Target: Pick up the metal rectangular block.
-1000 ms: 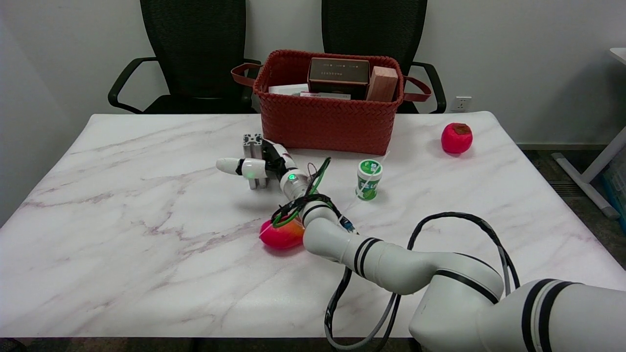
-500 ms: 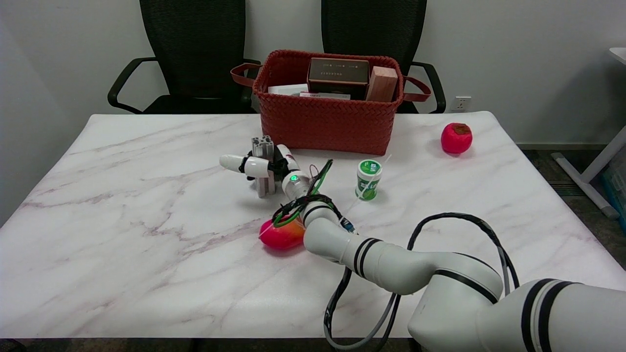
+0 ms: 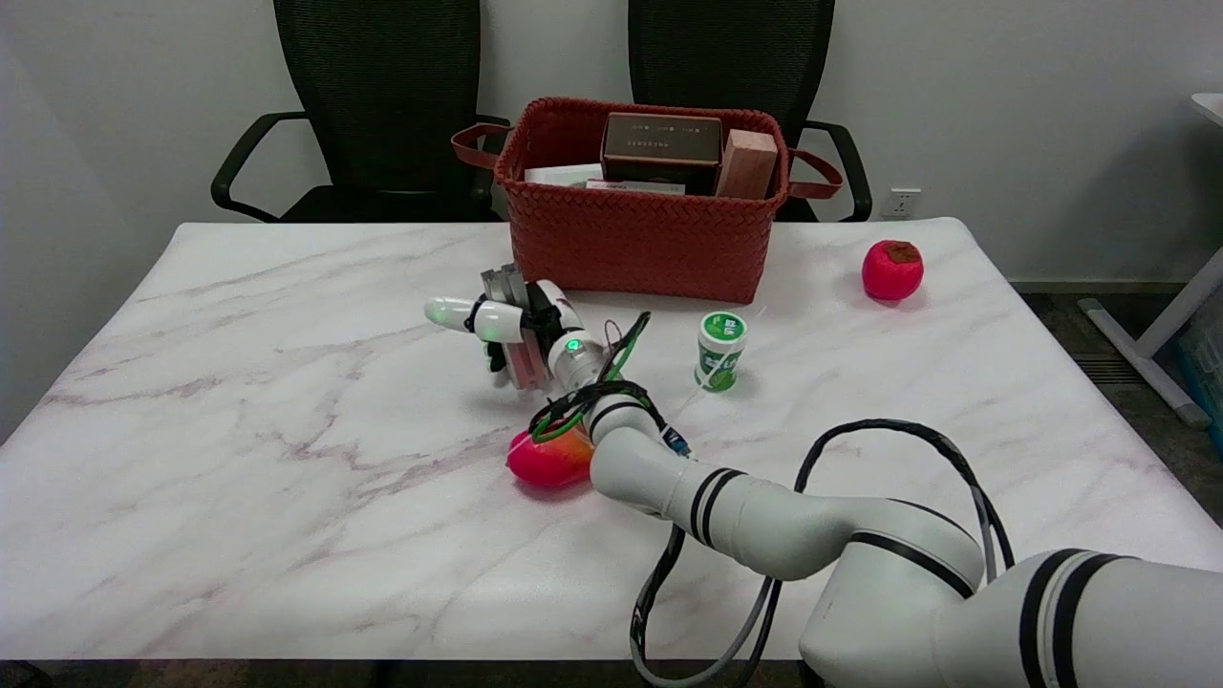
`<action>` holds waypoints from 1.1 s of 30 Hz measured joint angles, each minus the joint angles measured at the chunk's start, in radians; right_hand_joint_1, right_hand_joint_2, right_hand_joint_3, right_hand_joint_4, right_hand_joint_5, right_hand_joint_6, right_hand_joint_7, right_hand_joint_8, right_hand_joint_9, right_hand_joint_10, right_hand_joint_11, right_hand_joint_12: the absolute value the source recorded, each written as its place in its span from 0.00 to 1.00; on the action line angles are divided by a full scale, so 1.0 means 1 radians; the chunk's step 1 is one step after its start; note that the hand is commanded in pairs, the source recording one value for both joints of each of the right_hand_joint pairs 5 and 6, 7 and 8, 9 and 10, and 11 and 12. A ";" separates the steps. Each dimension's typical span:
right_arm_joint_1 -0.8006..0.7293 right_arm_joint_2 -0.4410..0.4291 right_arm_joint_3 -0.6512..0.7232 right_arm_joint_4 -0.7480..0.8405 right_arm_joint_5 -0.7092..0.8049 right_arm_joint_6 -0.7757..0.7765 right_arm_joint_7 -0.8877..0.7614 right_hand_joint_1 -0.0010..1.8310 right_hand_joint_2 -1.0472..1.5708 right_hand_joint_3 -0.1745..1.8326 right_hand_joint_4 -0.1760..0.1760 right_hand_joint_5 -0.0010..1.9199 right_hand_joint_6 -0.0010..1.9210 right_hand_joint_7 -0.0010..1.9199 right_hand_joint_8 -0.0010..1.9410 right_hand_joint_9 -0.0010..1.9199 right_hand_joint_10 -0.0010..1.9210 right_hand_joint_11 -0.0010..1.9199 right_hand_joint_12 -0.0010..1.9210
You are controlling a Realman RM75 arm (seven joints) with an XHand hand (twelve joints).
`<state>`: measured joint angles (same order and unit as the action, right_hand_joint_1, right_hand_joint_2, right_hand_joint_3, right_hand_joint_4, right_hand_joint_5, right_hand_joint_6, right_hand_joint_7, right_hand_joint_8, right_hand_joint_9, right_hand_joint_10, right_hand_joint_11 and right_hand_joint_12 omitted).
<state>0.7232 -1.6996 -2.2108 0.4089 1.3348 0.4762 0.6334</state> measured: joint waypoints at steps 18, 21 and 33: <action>-0.015 0.043 0.001 0.179 -0.048 0.161 0.007 0.52 0.63 0.03 0.50 0.79 0.79 0.88 0.87 0.88 0.88 0.92 0.92; -0.016 0.052 0.002 0.205 -0.054 0.175 0.007 0.52 0.63 0.04 0.50 0.80 0.80 0.89 0.88 0.88 0.88 0.93 0.93; -0.001 0.087 0.007 0.275 -0.093 0.212 0.004 0.51 0.63 0.07 0.50 0.78 0.78 0.88 0.88 0.88 0.88 0.93 0.93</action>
<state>0.7224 -1.6130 -2.2036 0.6841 1.2422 0.6879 0.6377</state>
